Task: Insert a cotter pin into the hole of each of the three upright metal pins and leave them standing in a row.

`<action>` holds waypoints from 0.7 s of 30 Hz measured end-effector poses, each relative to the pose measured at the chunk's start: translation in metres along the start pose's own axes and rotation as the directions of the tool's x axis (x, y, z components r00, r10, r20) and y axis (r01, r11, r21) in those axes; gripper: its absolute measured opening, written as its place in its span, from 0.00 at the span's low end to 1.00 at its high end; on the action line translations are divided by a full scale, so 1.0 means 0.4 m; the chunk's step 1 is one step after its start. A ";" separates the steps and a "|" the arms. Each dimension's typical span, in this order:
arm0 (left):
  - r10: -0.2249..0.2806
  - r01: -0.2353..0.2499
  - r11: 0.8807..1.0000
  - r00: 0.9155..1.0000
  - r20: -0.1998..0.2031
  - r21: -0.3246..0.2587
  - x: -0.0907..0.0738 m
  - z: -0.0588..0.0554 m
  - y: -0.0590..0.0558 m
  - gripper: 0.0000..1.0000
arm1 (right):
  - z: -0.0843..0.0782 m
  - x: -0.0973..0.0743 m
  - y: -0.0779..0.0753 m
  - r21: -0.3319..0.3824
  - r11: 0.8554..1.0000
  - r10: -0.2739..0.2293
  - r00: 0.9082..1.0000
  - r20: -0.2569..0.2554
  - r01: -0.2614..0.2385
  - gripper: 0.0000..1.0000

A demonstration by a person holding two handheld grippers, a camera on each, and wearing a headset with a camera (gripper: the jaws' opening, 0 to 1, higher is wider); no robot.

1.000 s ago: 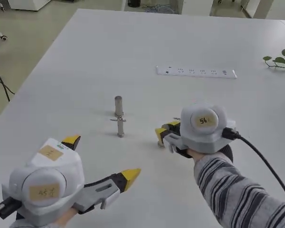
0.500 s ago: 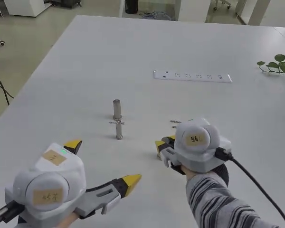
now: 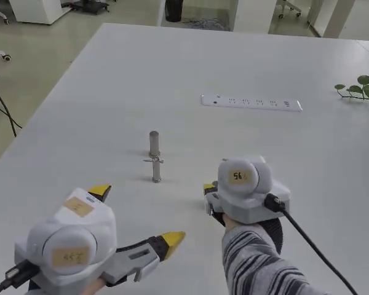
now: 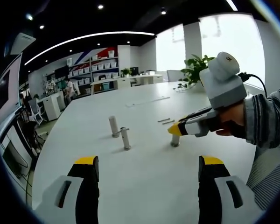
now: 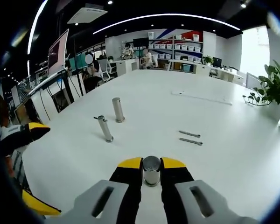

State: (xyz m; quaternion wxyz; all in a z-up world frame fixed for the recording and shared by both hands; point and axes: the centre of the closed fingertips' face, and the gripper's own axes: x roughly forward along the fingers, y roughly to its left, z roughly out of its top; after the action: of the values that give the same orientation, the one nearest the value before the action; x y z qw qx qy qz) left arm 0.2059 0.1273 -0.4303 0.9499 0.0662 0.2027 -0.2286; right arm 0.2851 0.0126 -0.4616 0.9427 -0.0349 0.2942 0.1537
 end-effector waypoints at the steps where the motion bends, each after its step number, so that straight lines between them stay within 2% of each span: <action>1: -0.001 0.001 1.000 1.000 -0.001 0.001 0.000 -0.001 -0.001 0.87 | -0.002 0.001 0.001 0.030 1.000 0.008 1.000 -0.004 -0.008 0.10; 3: -0.004 0.004 1.000 1.000 -0.004 0.002 0.000 -0.002 -0.002 0.87 | -0.003 -0.002 -0.001 0.053 0.998 0.018 1.000 -0.007 -0.018 0.10; 6: -0.006 0.006 1.000 1.000 -0.005 0.007 0.000 -0.002 -0.003 0.87 | -0.004 -0.010 0.001 0.033 0.999 0.029 1.000 -0.004 -0.029 0.13; 8: -0.008 0.008 1.000 1.000 -0.004 0.006 0.000 -0.002 -0.003 0.87 | 0.006 -0.017 0.011 0.022 0.998 0.064 0.998 0.026 -0.064 0.17; 9: -0.008 0.008 1.000 1.000 -0.004 0.005 0.000 -0.002 -0.004 0.87 | 0.004 -0.022 0.010 0.023 0.998 0.064 0.998 0.025 -0.065 0.19; 15: -0.015 0.015 1.000 1.000 0.005 -0.004 0.002 0.001 -0.009 0.89 | -0.009 -0.045 -0.010 -0.002 0.995 0.100 0.995 0.021 -0.100 0.26; 21: -0.020 0.020 1.000 1.000 -0.004 0.001 0.004 -0.003 -0.014 0.90 | -0.008 -0.064 -0.037 -0.076 0.986 0.149 0.989 0.018 -0.147 0.28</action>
State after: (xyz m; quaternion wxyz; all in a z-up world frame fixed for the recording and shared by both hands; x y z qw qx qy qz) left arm 0.2042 0.1220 -0.4324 0.9471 0.0650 0.2053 -0.2381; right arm 0.2681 -0.0088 -0.4502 0.9301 -0.0462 0.2787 0.2347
